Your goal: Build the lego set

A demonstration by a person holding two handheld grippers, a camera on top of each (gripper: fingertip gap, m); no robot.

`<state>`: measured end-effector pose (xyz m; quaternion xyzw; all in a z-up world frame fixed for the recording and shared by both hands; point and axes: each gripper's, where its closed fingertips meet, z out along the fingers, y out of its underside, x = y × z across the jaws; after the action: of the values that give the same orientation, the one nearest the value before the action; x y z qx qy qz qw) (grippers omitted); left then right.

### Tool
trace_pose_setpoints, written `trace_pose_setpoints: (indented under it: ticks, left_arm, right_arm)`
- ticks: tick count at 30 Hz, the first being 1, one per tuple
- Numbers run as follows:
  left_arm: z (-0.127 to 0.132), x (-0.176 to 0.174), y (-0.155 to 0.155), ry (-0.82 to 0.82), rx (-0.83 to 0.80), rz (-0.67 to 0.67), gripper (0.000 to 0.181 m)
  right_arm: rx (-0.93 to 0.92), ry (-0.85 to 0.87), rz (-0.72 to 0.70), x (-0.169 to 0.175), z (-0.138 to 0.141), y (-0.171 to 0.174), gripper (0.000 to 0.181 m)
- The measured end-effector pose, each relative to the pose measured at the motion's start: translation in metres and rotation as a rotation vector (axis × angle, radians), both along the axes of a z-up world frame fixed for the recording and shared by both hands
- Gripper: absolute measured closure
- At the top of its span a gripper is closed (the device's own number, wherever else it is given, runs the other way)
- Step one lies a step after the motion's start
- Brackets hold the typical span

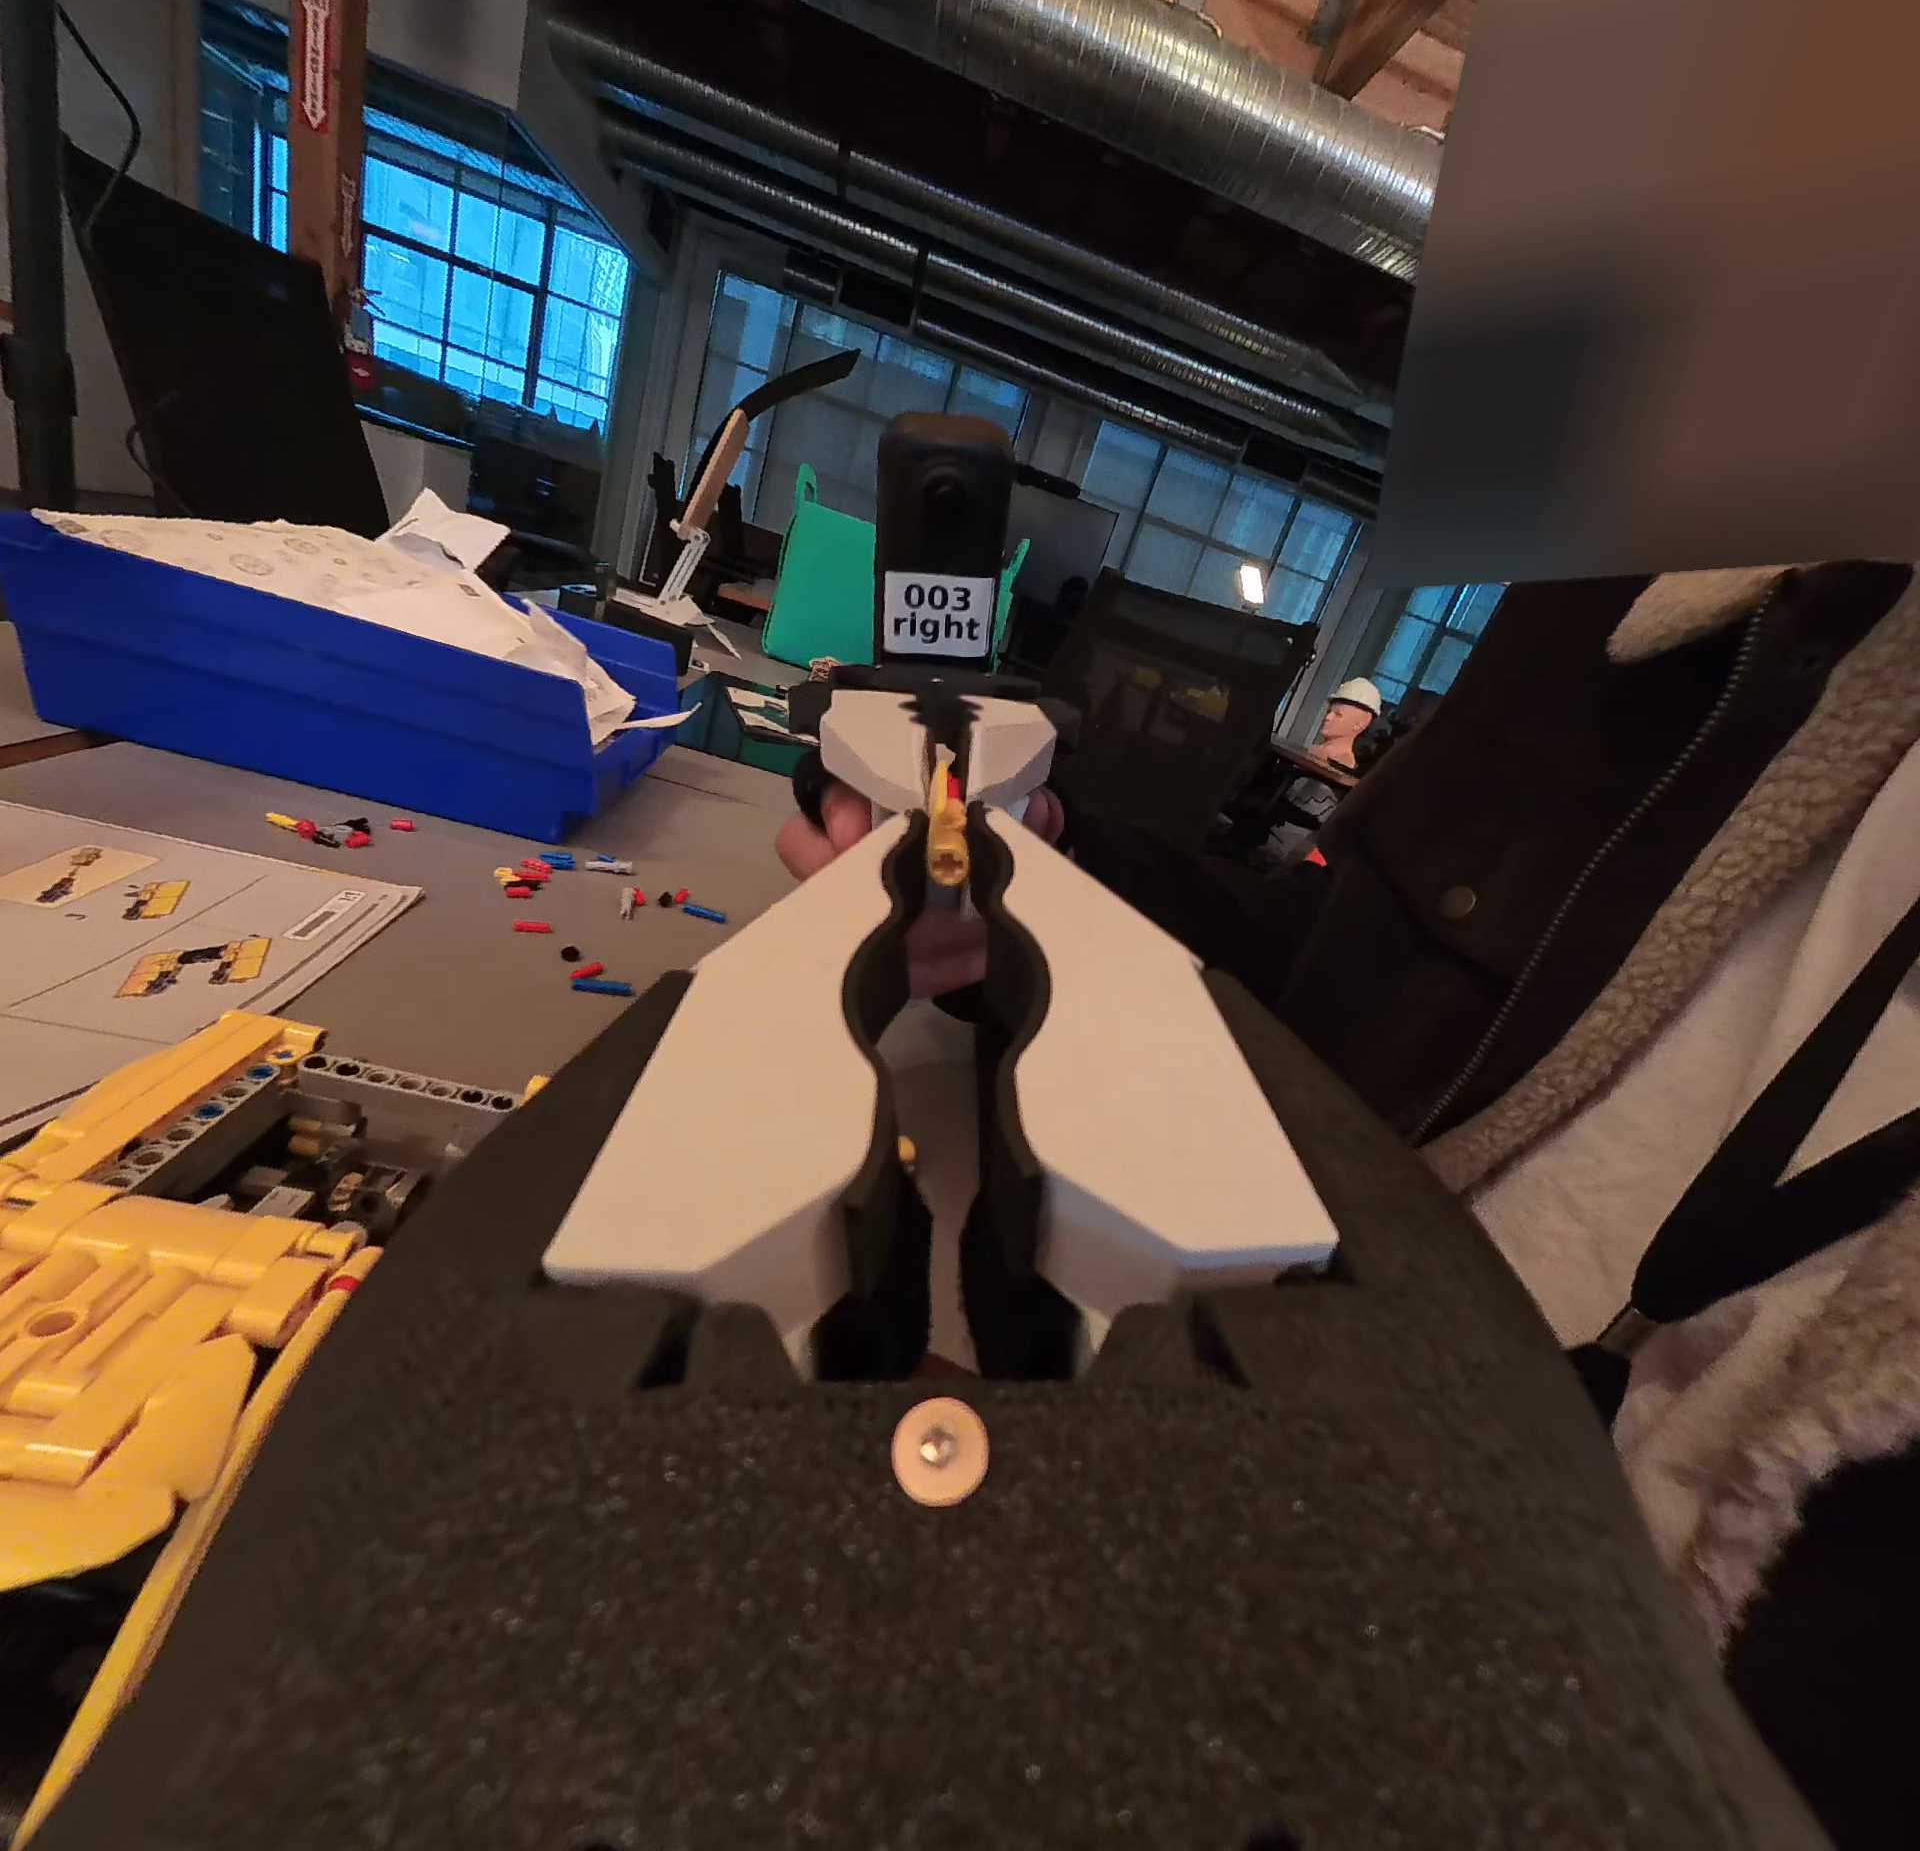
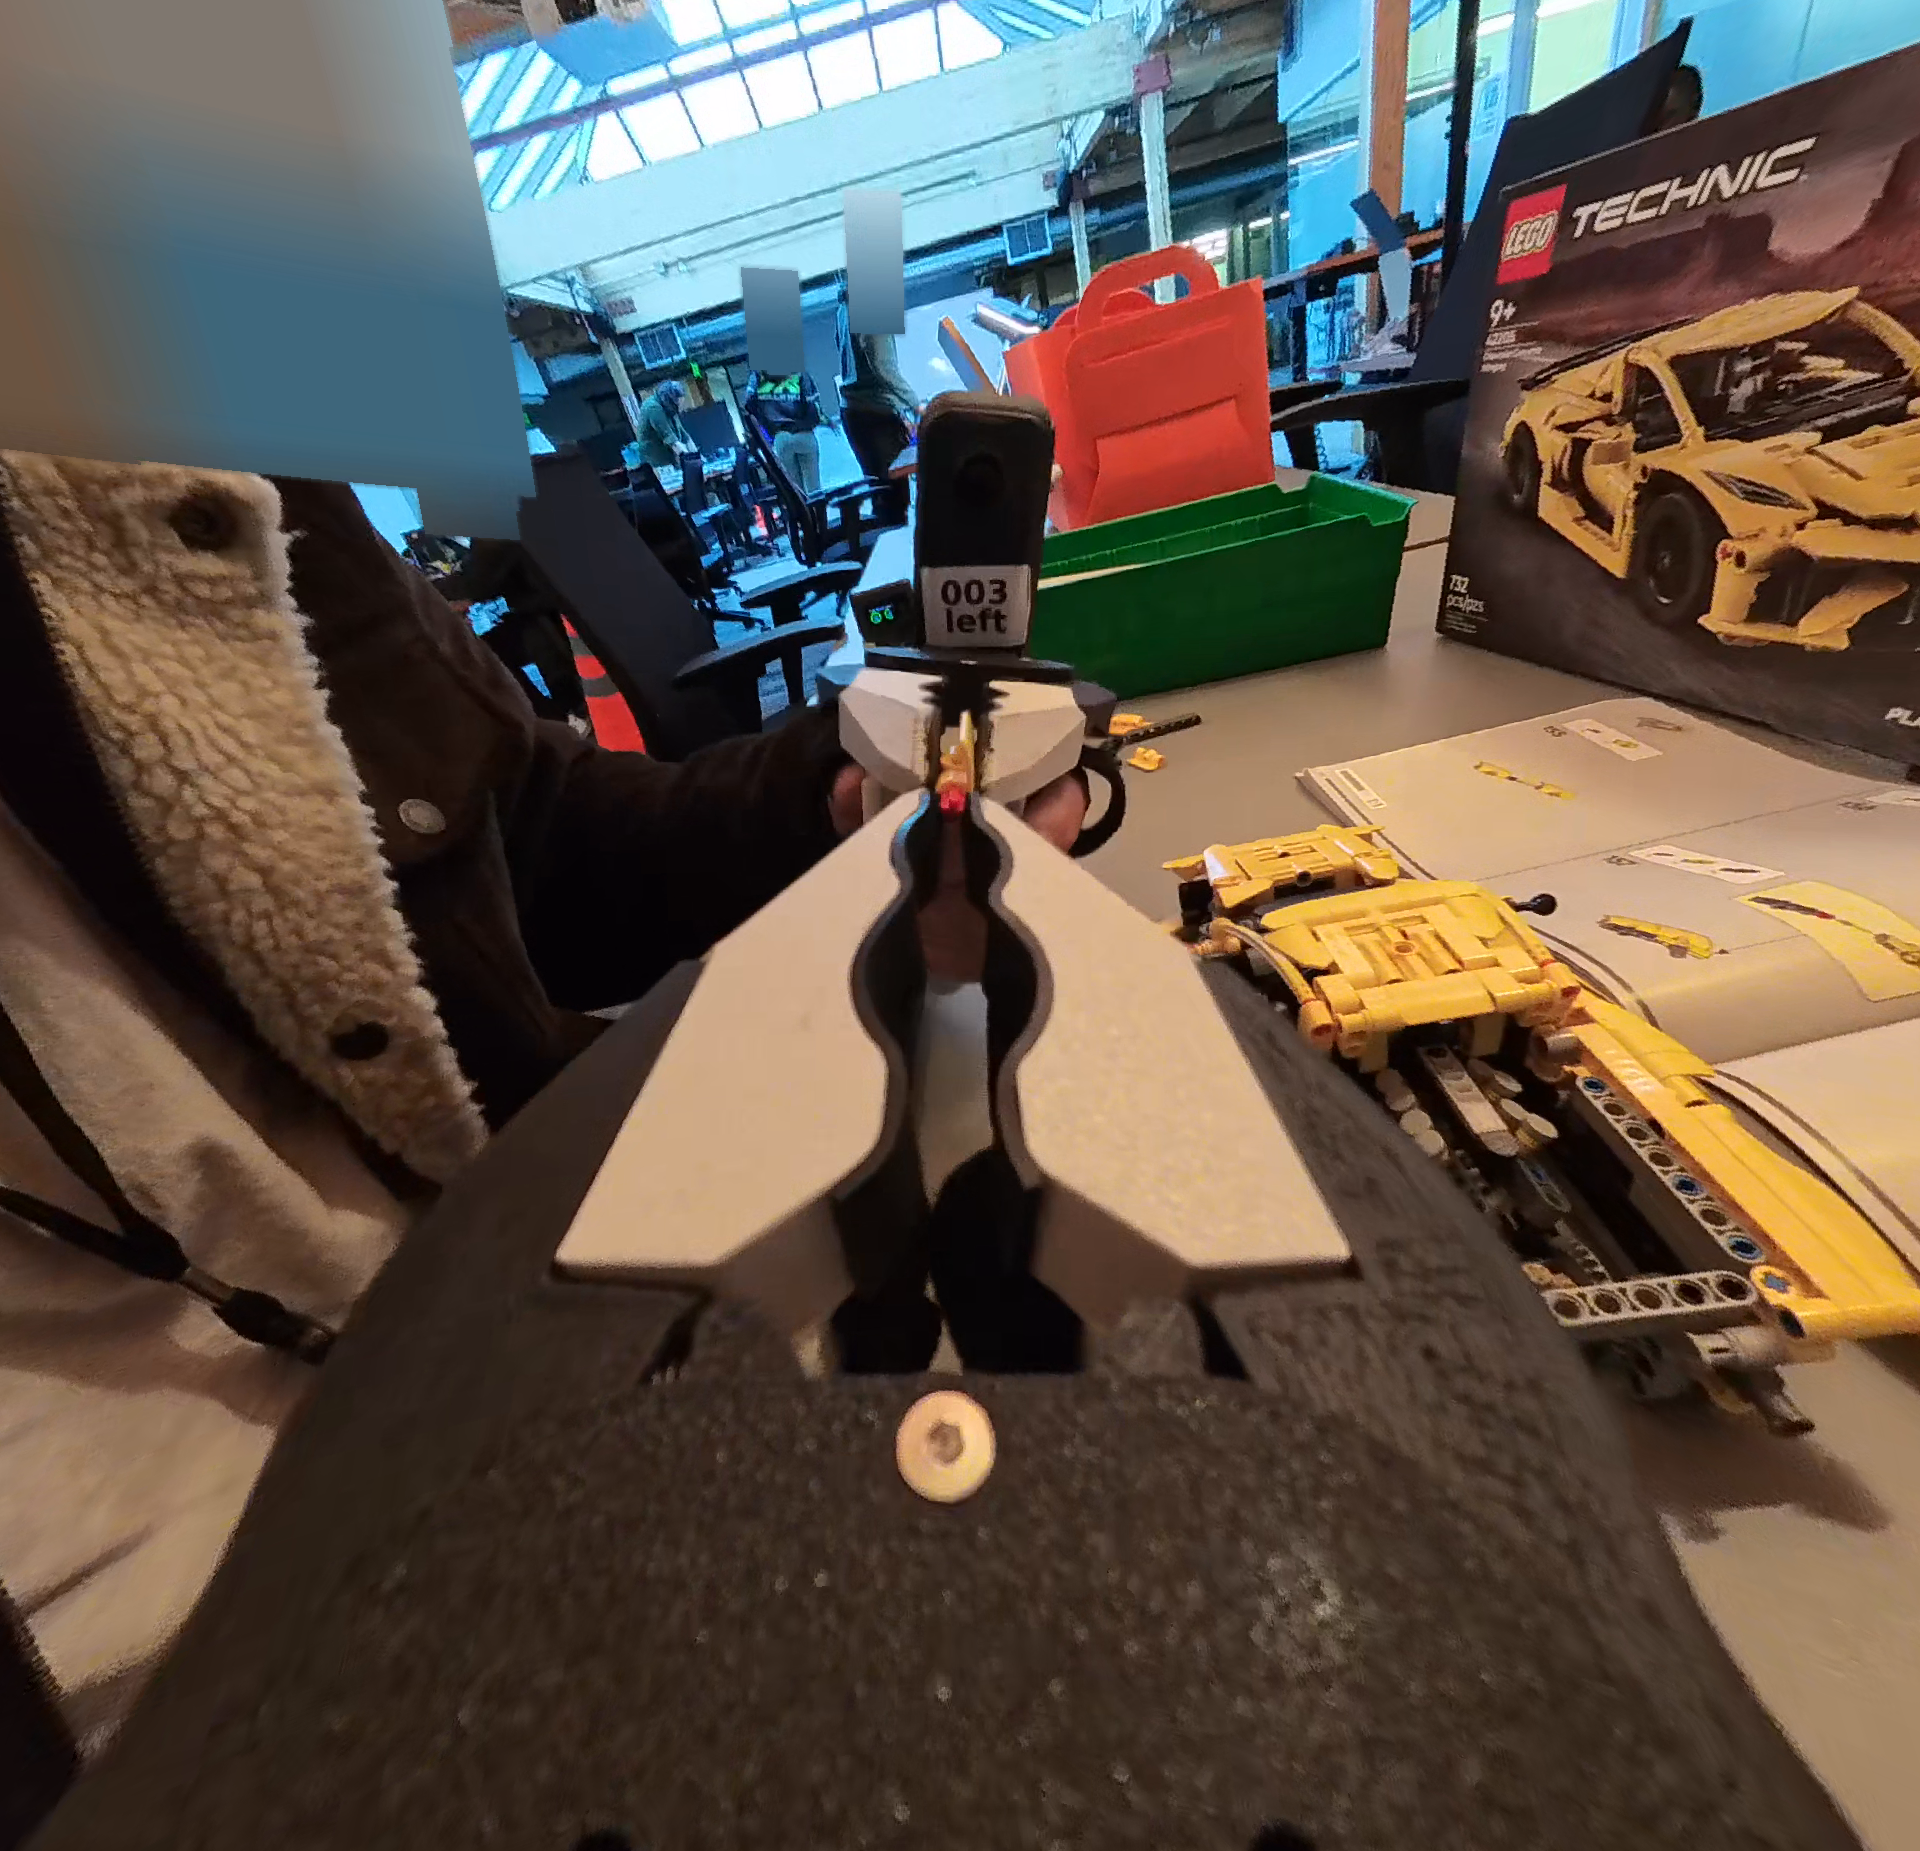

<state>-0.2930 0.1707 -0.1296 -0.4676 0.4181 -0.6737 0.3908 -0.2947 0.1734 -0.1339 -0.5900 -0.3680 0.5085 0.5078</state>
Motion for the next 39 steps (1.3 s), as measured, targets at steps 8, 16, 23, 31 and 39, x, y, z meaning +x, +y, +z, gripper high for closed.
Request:
trace_pose_setpoints:
  ticks: [8,16,23,31,39]
  left_arm:
    - [0.008,0.000,0.001,-0.061,-0.067,-0.006,0.175]
    - [0.002,0.001,0.003,-0.025,-0.043,0.015,0.175]
    - [0.008,-0.007,0.029,-0.029,-0.030,0.143,0.175]
    - [-0.005,-0.023,0.075,0.015,-0.121,0.343,0.175]
    - [-0.022,-0.011,0.069,0.131,-0.037,0.336,0.175]
  right_arm:
    - [0.025,0.051,-0.039,-0.004,0.006,0.001,0.178]
    - [0.016,0.021,-0.054,-0.004,0.000,0.004,0.178]
    - [-0.039,0.031,-0.252,0.043,0.001,0.040,0.167]
    - [-0.248,-0.220,-1.050,0.184,-0.071,0.116,0.144]
    - [-0.243,-0.276,-1.071,0.188,-0.077,0.117,0.147]
